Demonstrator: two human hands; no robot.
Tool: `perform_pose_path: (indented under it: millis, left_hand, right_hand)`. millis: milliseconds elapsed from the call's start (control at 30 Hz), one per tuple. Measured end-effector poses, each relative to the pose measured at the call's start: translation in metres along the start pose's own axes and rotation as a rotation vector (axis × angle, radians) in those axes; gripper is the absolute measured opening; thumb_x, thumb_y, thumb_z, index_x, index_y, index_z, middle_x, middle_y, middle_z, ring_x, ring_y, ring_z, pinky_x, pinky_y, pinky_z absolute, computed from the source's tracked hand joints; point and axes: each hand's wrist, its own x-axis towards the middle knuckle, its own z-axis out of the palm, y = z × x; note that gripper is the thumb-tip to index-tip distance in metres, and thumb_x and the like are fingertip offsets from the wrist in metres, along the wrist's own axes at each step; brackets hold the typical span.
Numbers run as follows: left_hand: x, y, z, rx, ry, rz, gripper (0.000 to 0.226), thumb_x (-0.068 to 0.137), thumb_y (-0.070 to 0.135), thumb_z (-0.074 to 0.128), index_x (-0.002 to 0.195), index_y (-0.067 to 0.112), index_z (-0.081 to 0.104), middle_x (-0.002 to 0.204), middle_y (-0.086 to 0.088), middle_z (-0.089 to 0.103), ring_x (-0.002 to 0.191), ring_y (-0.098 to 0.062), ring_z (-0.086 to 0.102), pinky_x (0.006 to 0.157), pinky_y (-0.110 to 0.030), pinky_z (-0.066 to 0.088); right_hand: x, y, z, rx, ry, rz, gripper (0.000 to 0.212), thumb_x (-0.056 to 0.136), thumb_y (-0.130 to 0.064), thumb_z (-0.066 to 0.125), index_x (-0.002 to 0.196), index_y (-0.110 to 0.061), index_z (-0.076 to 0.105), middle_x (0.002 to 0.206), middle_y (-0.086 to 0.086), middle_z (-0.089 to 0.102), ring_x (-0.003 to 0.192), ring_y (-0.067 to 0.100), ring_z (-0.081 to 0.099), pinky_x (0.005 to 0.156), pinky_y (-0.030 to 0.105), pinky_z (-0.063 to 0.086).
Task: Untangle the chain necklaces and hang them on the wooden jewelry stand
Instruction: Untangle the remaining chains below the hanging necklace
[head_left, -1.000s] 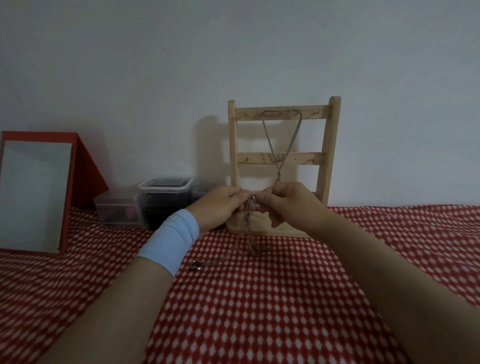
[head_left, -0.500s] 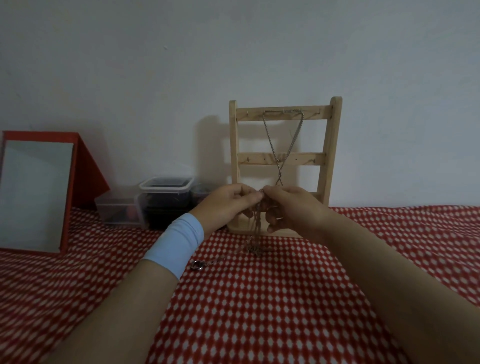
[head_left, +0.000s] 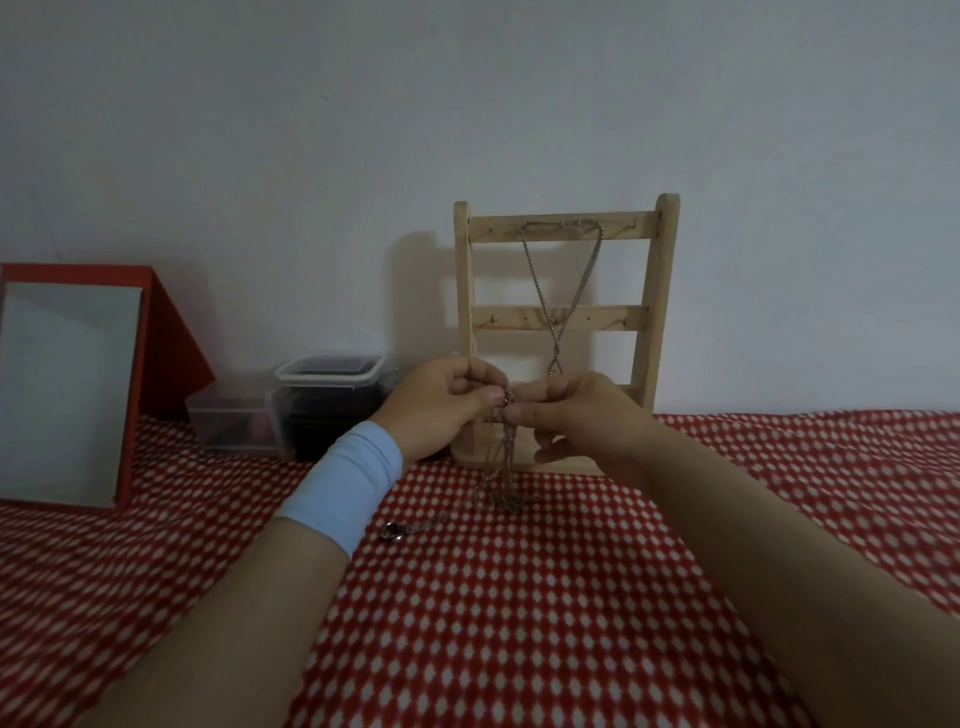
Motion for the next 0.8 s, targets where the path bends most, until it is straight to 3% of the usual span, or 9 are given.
perform_pose_path:
  millis: [133, 300, 367, 433, 500, 600, 700, 800]
  left_hand:
    - [0.001, -0.001, -0.008, -0.078, -0.059, -0.066, 0.016, 0.1, 0.011, 0.051, 0.104, 0.022, 0.061, 0.07, 0.009, 0.062, 0.062, -0.006, 0.058, 0.073, -0.028, 0.053]
    - [-0.005, 0.003, -0.008, -0.435, -0.236, -0.275, 0.017, 0.103, 0.009, 0.037, 0.105, 0.012, 0.055, 0.064, 0.002, 0.048, 0.055, -0.01, 0.031, 0.047, -0.017, 0.042]
    - [-0.006, 0.005, -0.011, -0.326, -0.274, -0.282, 0.021, 0.104, 0.02, 0.04, 0.11, 0.01, 0.057, 0.06, 0.006, 0.043, 0.053, -0.008, 0.03, 0.045, -0.015, 0.037]
    - [-0.007, 0.009, -0.014, 0.047, -0.271, -0.247, 0.031, 0.099, 0.037, 0.05, 0.116, 0.013, 0.062, 0.06, 0.012, 0.051, 0.05, -0.004, 0.042, 0.052, -0.019, 0.039]
    - [-0.006, 0.012, -0.016, 0.384, -0.239, -0.195, 0.029, 0.092, 0.047, 0.059, 0.107, 0.025, 0.069, 0.079, 0.013, 0.068, 0.069, -0.004, 0.061, 0.061, -0.023, 0.049]
    - [-0.007, 0.012, -0.016, 0.349, -0.215, -0.196, 0.017, 0.085, 0.048, 0.066, 0.093, 0.035, 0.072, 0.095, 0.014, 0.072, 0.094, -0.005, 0.064, 0.068, -0.022, 0.05]
    - [-0.007, 0.01, -0.013, 0.24, -0.167, -0.191, 0.015, 0.081, 0.043, 0.073, 0.093, 0.035, 0.074, 0.092, 0.014, 0.074, 0.091, -0.002, 0.065, 0.066, -0.017, 0.047]
    - [-0.004, 0.009, -0.009, 0.226, -0.119, -0.171, 0.014, 0.079, 0.035, 0.078, 0.091, 0.028, 0.075, 0.092, 0.01, 0.075, 0.091, -0.005, 0.067, 0.069, -0.015, 0.046]
  right_hand:
    - [0.0, 0.0, -0.01, -0.028, -0.044, 0.047, 0.009, 0.091, -0.019, 0.074, 0.093, -0.014, 0.081, 0.06, -0.01, 0.062, 0.059, 0.009, 0.046, 0.067, 0.028, 0.058]
    - [-0.002, -0.003, -0.014, -0.164, -0.169, 0.075, 0.022, 0.097, -0.029, 0.066, 0.086, -0.012, 0.074, 0.059, -0.01, 0.058, 0.058, 0.008, 0.047, 0.07, 0.029, 0.055]
    - [-0.002, -0.005, -0.014, -0.171, -0.176, 0.062, 0.03, 0.098, -0.037, 0.062, 0.087, -0.011, 0.073, 0.065, -0.009, 0.063, 0.064, 0.01, 0.054, 0.08, 0.034, 0.056]
    - [-0.002, -0.005, -0.013, -0.145, -0.168, 0.048, 0.032, 0.1, -0.038, 0.058, 0.091, -0.012, 0.074, 0.069, -0.009, 0.067, 0.069, 0.012, 0.058, 0.084, 0.036, 0.055]
    - [-0.003, -0.006, -0.011, -0.094, -0.153, 0.036, 0.031, 0.1, -0.036, 0.057, 0.089, -0.013, 0.074, 0.066, -0.008, 0.068, 0.067, 0.013, 0.057, 0.08, 0.035, 0.053]
    - [-0.004, -0.007, -0.007, -0.05, -0.113, 0.012, 0.029, 0.098, -0.032, 0.062, 0.089, -0.008, 0.075, 0.062, -0.008, 0.067, 0.062, 0.012, 0.053, 0.073, 0.03, 0.05]
    - [-0.003, -0.006, -0.002, -0.111, 0.005, -0.037, 0.036, 0.092, -0.035, 0.07, 0.096, -0.001, 0.077, 0.073, -0.002, 0.075, 0.064, 0.014, 0.059, 0.07, 0.027, 0.055]
    - [-0.003, -0.006, 0.002, -0.15, 0.102, -0.099, 0.035, 0.091, -0.036, 0.072, 0.086, -0.002, 0.077, 0.076, -0.001, 0.078, 0.063, 0.016, 0.06, 0.069, 0.03, 0.054]
